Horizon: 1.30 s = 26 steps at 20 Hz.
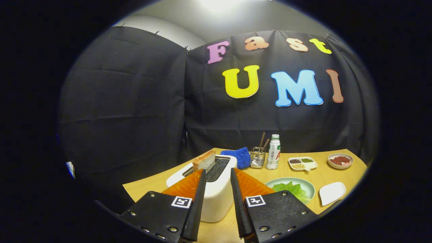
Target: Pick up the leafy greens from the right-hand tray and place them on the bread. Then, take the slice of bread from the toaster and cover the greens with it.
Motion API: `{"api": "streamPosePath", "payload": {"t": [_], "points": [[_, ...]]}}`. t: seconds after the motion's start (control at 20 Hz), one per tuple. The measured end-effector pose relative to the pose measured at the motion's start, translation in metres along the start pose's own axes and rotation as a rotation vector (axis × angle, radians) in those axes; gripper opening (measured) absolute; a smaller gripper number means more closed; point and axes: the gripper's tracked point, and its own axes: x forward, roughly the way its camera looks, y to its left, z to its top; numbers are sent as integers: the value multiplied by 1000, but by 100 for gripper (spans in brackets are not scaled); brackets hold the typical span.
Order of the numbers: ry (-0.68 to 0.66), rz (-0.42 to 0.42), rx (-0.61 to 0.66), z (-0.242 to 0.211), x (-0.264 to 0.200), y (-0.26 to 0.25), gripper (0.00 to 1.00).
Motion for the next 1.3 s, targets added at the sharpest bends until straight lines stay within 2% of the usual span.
{"api": "streamPosePath", "payload": {"t": [0.3, 0.55, 0.65, 0.75, 0.9, 0.95, 1.1, 1.3], "points": [[6, -43, -5, -6, 46, 30, 44], [-4, -136, -45, -7, 73, 29, 44], [-10, -111, -44, -11, 82, 35, 42], [-7, -94, -37, -12, 87, 39, 12], [5, -130, -45, -11, 83, 30, 13], [10, -144, -61, -10, 83, 30, 1], [9, -147, -80, -11, 87, 34, 0], [1, -102, -58, -8, 85, 36, 0]]}}
